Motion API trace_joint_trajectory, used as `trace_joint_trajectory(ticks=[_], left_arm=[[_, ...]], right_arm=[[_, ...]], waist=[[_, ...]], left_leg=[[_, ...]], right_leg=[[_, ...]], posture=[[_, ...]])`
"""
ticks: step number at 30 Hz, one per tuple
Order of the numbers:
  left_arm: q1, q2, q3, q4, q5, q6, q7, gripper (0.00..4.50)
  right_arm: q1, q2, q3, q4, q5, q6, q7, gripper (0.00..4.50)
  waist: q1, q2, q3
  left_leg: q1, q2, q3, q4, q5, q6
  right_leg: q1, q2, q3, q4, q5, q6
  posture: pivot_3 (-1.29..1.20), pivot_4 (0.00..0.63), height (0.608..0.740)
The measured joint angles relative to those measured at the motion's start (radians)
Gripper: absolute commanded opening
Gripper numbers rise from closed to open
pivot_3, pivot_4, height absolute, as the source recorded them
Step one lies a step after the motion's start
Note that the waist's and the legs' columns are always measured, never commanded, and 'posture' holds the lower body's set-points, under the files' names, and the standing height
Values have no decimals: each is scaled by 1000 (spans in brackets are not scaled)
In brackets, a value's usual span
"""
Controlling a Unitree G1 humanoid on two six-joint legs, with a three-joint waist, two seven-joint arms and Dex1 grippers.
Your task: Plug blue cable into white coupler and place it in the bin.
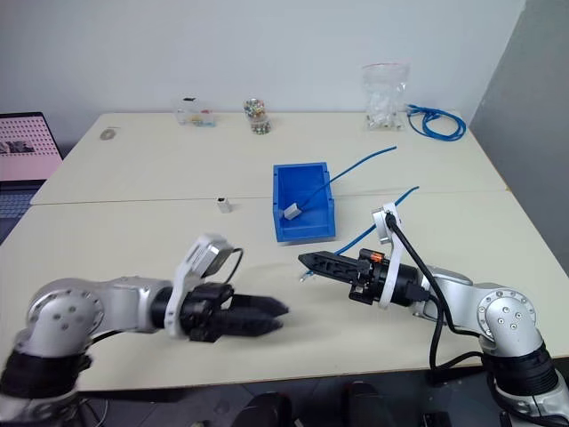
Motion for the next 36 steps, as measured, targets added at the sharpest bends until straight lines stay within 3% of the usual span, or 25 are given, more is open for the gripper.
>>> trace_joint_trajectory(ticks=[3, 5, 8, 9, 14, 17, 22, 36], left_arm=[[72, 29, -34, -43, 243, -189, 0, 4301], [107, 10, -45, -30, 482, -353, 146, 4484], [112, -83, -36, 20, 697, -461, 384, 4484], [112, -165, -5, 47, 783, -503, 514, 4484], [80, -342, 37, 202, 980, -640, 775, 4484], [40, -411, 31, 301, 1016, -676, 814, 4484], [-180, -526, 30, 643, 1074, -819, 861, 4484], [-581, -557, 77, 1361, 1125, -1125, 750, 4484]], right_arm=[[-34, 5, 1, 23, -61, 1, 37, 163], [-54, 13, 0, 40, -120, -2, 68, 163], [-56, 35, -7, 70, -177, -11, 85, 163], [-58, 57, -15, 89, -200, -23, 86, 163], [-78, 115, -33, 121, -265, -42, 88, 163], [-87, 137, -35, 131, -287, -44, 88, 163], [-97, 146, -62, 137, -309, -41, 81, 163], [-62, 139, -120, 78, -305, -24, 8, 163]], waist=[[4, 1, 0], [7, 1, 0], [13, 0, 1], [14, 0, 1], [21, 0, 1], [25, -1, 1], [31, -2, 1], [23, -4, 2]], left_leg=[[-1, 1, -1, 1, 0, 0], [-1, 1, -2, 0, 0, 0], [-2, 1, -2, 1, 0, 0], [-2, 1, -2, 1, 0, 0], [-3, 0, -1, 1, 0, 0], [-3, 0, -2, 2, 0, 0], [-4, -1, -2, 3, 0, 0], [-4, -1, 0, 3, 0, 0]], right_leg=[[0, -1, -1, -1, 0, 0], [0, -1, -1, -1, 0, 1], [0, -2, -1, -2, 1, 2], [0, -2, -1, -2, 2, 1], [0, -3, -1, -1, 5, -1], [0, -3, -2, -1, 5, -1], [0, -2, -3, 0, 6, 0], [0, -2, -5, 0, 6, 1]], posture=[[0, 150, 740], [0, 150, 740], [0, 150, 740], [0, 150, 740], [0, 150, 740], [0, 150, 740], [0, 150, 740], [0, 150, 740]])
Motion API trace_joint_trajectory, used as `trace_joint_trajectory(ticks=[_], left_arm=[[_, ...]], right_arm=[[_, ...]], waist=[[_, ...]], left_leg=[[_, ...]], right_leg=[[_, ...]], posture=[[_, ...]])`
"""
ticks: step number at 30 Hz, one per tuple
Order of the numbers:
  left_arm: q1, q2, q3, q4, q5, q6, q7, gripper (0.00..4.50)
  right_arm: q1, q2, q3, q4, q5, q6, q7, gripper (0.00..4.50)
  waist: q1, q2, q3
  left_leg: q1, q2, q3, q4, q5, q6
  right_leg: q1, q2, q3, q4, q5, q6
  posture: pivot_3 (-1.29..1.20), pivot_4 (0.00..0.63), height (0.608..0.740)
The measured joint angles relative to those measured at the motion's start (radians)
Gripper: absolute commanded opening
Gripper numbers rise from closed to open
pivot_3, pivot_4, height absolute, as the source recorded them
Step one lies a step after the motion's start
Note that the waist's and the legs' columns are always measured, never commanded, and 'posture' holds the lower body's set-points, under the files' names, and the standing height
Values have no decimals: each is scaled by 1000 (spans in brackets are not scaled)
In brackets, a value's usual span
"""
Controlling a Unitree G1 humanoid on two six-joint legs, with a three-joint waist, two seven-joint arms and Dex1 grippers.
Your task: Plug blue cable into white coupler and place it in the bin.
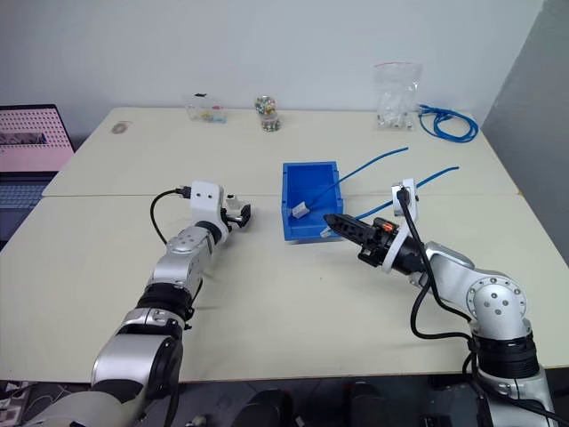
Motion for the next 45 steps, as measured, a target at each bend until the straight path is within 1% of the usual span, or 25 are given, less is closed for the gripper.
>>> trace_joint_trajectory(ticks=[3, 5, 6, 8, 10, 13, 14, 15, 16, 18, 19, 21, 22, 23, 28, 30, 32, 33, 36, 39, 40, 41, 42, 44, 45], left_arm=[[-53, 0, 0, 87, 15, -37, -7, 4484], [-74, -1, 1, 133, 29, -58, 3, 4108], [-82, -1, 2, 151, 33, -60, 10, 4015], [-88, -1, 5, 172, 38, -69, 26, 3531], [-94, -1, 12, 188, 41, -70, 41, 3244], [-96, 0, 18, 194, 44, -71, 50, 2550], [-96, 0, 18, 195, 45, -71, 49, 2517], [-96, 0, 19, 197, 46, -72, 49, 2083], [-98, 0, 19, 199, 47, -74, 46, 2139], [-106, 1, 19, 218, 49, -79, 27, 1612], [-106, 1, 19, 222, 51, -81, 23, 1512], [-107, 1, 19, 232, 54, -92, 24, 1032], [-109, 1, 19, 234, 56, -95, 24, 883], [-112, 1, 19, 237, 59, -95, 24, 776], [-106, 7, 8, 220, 78, -93, 8, 776], [-51, 18, -5, 105, 68, -67, -90, 776], [51, 43, -41, -93, 30, -11, -249, 776], [154, 91, -86, -273, -15, 60, -400, 776], [373, 245, -191, -674, -141, 239, -711, 776], [497, 397, -240, -958, -236, 351, -908, 776], [521, 423, -251, -1033, -260, 372, -959, 776], [521, 412, -255, -1050, -267, 372, -963, 776], [519, 346, -259, -1056, -270, 359, -949, 776], [508, 240, -303, -1024, -250, 305, -921, 776], [498, 181, -339, -976, -225, 257, -909, 776]], right_arm=[[6, 1, -8, -18, 2, 0, -18, 163], [12, 0, -18, -21, 3, 0, -22, 163], [17, 0, -23, -23, 3, -1, -26, 163], [25, 0, -31, -24, 4, -1, -36, 163], [31, 1, -31, -24, 5, -1, -38, 163], [31, 1, -33, -28, 8, -3, -43, 163], [31, 1, -34, -28, 8, -3, -43, 163], [32, 1, -38, -29, 9, -4, -45, 163], [33, 2, -40, -29, 9, -5, -45, 163], [42, 8, -41, -30, 9, -6, -47, 163], [45, 12, -41, -30, 9, -6, -49, 163], [45, 13, -41, -30, 9, -6, -54, 163], [45, 13, -41, -30, 9, -6, -56, 163], [45, 14, -41, -30, 9, -6, -56, 163], [47, 13, -48, -30, 6, -6, -55, 163], [46, 7, -51, -30, 1, -6, -53, 163], [48, -4, -50, -36, -3, -3, -41, 163], [45, -13, -45, -43, -20, 2, -25, 163], [54, -58, -35, -49, -70, 16, 25, 163], [38, -80, 4, -50, -126, 30, 95, 163], [29, -91, 18, -50, -158, 37, 131, 163], [21, -102, 33, -50, -183, 40, 154, 163], [-1, -110, 69, -52, -228, 42, 201, 163], [-20, -129, 135, -75, -310, 34, 279, 163], [-27, -156, 194, -99, -384, 17, 330, 163]], waist=[[-1, 0, 0], [-1, 0, 0], [-1, 0, 0], [-1, 0, 0], [-1, 0, 0], [-1, 0, 0], [-1, 0, 0], [-1, 0, 0], [-1, 0, 0], [-1, 0, 0], [-1, 0, 0], [-1, 0, 0], [-1, 0, 0], [-1, 0, 0], [-1, -1, 0], [-3, 0, 0], [-11, 0, 0], [-20, 0, 0], [-33, 0, 0], [-31, 1, 2], [-26, 4, 3], [-22, 7, 2], [-13, 11, 1], [-2, 11, 1], [1, 10, 1]], left_leg=[[0, 0, 0, 0, 0, 0], [0, 0, 0, 0, 0, 0], [0, 0, 0, 0, 0, 0], [0, 0, 0, 0, 0, 0], [0, 0, 0, 0, 0, 0], [0, 0, -1, 0, 0, 0], [0, 0, -1, 0, 0, 0], [0, 0, 0, 0, 0, 0], [0, 0, 0, 0, 0, 0], [0, 0, 0, 0, 0, 0], [0, 0, 0, 0, 0, 0], [0, 0, 0, 0, 0, 0], [0, 0, 0, 0, 0, 0], [0, 0, -1, 0, 0, 0], [0, 0, 0, 0, 0, 0], [0, 0, 0, -1, 0, 0], [0, 0, 0, -1, 0, 0], [0, 1, 0, -1, 0, -1], [0, 2, 0, -2, 0, -1], [1, 3, -2, -2, 0, -1], [3, 3, -2, -2, 0, 0], [3, 2, -2, -2, 1, 0], [3, 0, -2, -1, 2, 3], [2, 0, 0, 0, 3, 4], [2, 0, 1, 0, 3, 4]], right_leg=[[0, 0, 0, 0, 0, 0], [0, 0, 0, 0, 0, 0], [0, 0, 0, 0, 0, 0], [0, 0, 0, 0, 0, 0], [0, 0, 0, 0, 0, 0], [0, 0, 0, 0, 0, 0], [0, 0, 0, 1, 0, 0], [0, 0, 0, 1, 0, 0], [0, 0, 0, 1, 0, 0], [0, 0, 0, 1, 0, 0], [0, 0, 0, 1, 0, 0], [0, 0, 0, 1, 0, 0], [0, 0, 0, 1, 0, 0], [0, 0, 0, 1, 0, 0], [0, 0, 0, 1, 0, 0], [0, 0, 1, 1, 0, 0], [0, 0, 2, 0, 0, 0], [-1, -1, 4, 0, 0, -1], [-2, -1, 6, 0, -1, -2], [-2, 1, 4, 2, -1, -4], [0, 1, 3, 1, -1, -4], [1, 1, 3, 0, -1, -3], [2, 1, 2, 0, -3, 2], [3, 2, 1, -1, -2, 4], [3, 2, 1, -1, -2, 5]], posture=[[0, 150, 740], [0, 150, 740], [0, 150, 740], [0, 150, 740], [0, 150, 740], [0, 150, 740], [0, 150, 740], [0, 150, 740], [0, 150, 740], [0, 150, 740], [0, 150, 740], [0, 150, 740], [0, 150, 740], [0, 150, 740], [0, 150, 740], [0, 150, 740], [0, 150, 740], [0, 150, 740], [0, 150, 740], [0, 150, 740], [0, 150, 740], [0, 150, 740], [0, 150, 740], [0, 150, 740], [0, 150, 740]])
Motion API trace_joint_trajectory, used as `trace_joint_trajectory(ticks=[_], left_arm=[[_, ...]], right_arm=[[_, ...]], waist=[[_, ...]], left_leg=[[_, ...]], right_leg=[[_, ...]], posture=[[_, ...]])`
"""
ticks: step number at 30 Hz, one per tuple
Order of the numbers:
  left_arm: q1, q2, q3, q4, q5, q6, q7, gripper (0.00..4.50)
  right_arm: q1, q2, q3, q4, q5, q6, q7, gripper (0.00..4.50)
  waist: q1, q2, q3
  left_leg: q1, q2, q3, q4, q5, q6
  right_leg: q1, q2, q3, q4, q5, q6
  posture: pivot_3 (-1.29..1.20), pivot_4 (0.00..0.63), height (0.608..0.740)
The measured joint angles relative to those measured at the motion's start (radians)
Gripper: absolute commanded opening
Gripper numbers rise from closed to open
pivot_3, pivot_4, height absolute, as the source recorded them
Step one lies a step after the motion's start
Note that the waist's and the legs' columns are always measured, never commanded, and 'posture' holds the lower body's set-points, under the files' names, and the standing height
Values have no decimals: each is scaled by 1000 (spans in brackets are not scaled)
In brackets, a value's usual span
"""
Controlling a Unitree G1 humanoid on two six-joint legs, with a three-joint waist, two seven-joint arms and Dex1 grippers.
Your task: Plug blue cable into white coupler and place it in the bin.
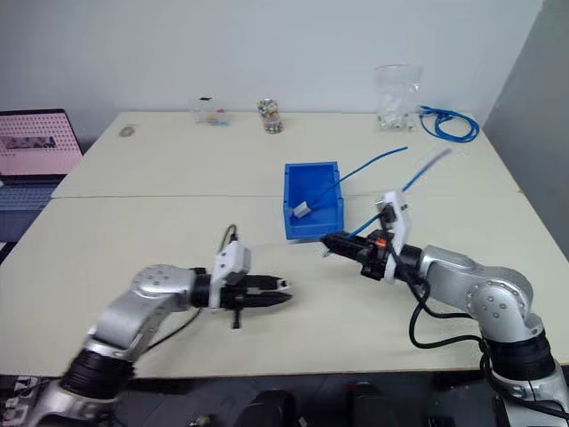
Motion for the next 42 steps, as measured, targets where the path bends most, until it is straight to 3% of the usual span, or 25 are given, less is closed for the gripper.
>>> trace_joint_trajectory(ticks=[3, 7, 12, 31, 42], left_arm=[[-38, -92, -78, 193, 109, -190, 11, 776], [-91, -111, -96, 343, 174, -390, -21, 776], [-114, -122, -92, 428, 175, -487, -66, 776], [-121, -87, -64, 441, 135, -459, -221, 776], [-111, -85, -63, 412, 142, -435, -218, 776]], right_arm=[[16, -42, 143, -27, -227, -98, 136, 163], [49, -16, 196, -29, -346, -182, 228, 163], [73, 9, 232, -40, -438, -248, 312, 163], [19, 42, 291, 201, -753, -524, 638, 163], [-28, 102, 302, 284, -832, -587, 708, 163]], waist=[[0, -1, 0], [-3, -1, 0], [-3, -2, -1], [-24, -2, -1], [-24, -2, -1]], left_leg=[[-1, 0, 1, 0, 0, 0], [0, 1, 2, -1, 0, 0], [1, 1, 2, 0, 0, 0], [2, 2, 1, -1, 0, 0], [2, 1, 1, -1, 0, 0]], right_leg=[[-1, 0, 0, -1, 1, -1], [-2, -1, 0, 1, 3, -5], [-1, 0, 0, 0, 1, -1], [-1, 1, 0, 2, 1, -2], [-1, 0, 0, 2, 3, -5]], posture=[[0, 150, 740], [0, 150, 740], [0, 150, 740], [0, 150, 740], [0, 150, 740]])
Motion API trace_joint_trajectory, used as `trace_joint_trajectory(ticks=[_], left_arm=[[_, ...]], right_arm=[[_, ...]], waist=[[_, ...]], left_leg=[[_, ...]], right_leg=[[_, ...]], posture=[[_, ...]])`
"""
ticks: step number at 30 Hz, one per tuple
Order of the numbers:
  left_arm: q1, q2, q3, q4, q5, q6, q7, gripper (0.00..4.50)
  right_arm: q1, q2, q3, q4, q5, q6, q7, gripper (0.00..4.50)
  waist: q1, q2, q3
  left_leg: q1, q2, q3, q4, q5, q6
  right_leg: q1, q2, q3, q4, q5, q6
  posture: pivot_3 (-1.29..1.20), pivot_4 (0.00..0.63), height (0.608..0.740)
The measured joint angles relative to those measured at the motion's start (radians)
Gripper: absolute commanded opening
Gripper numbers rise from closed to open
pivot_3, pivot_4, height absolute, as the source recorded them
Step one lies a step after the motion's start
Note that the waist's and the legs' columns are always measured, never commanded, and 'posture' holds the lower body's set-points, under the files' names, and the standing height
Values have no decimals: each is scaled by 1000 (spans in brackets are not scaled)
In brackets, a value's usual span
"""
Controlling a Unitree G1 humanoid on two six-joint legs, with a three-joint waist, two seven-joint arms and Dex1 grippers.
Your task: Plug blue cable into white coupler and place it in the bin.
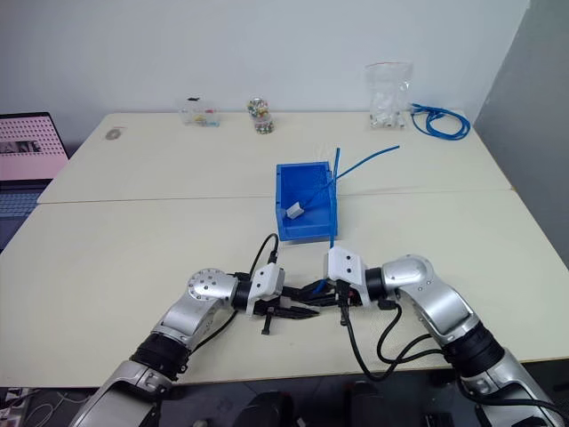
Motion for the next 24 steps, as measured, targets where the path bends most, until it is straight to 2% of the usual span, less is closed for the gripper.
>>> trace_joint_trajectory(ticks=[12, 24], left_arm=[[13, 0, 5, -35, 6, 39, 17, 776], [18, -1, 5, -43, 9, 41, 27, 776]], right_arm=[[-59, -10, 23, 54, -68, -68, 83, 163], [-87, -16, 30, 77, -87, -51, 126, 163]], waist=[[0, 0, 0], [1, 0, -1]], left_leg=[[1, 0, 0, 0, 0, 0], [1, 0, 0, 0, 0, 0]], right_leg=[[0, 0, 0, 0, 0, 0], [0, -1, 0, 0, 0, 0]], posture=[[0, 150, 740], [0, 150, 740]])
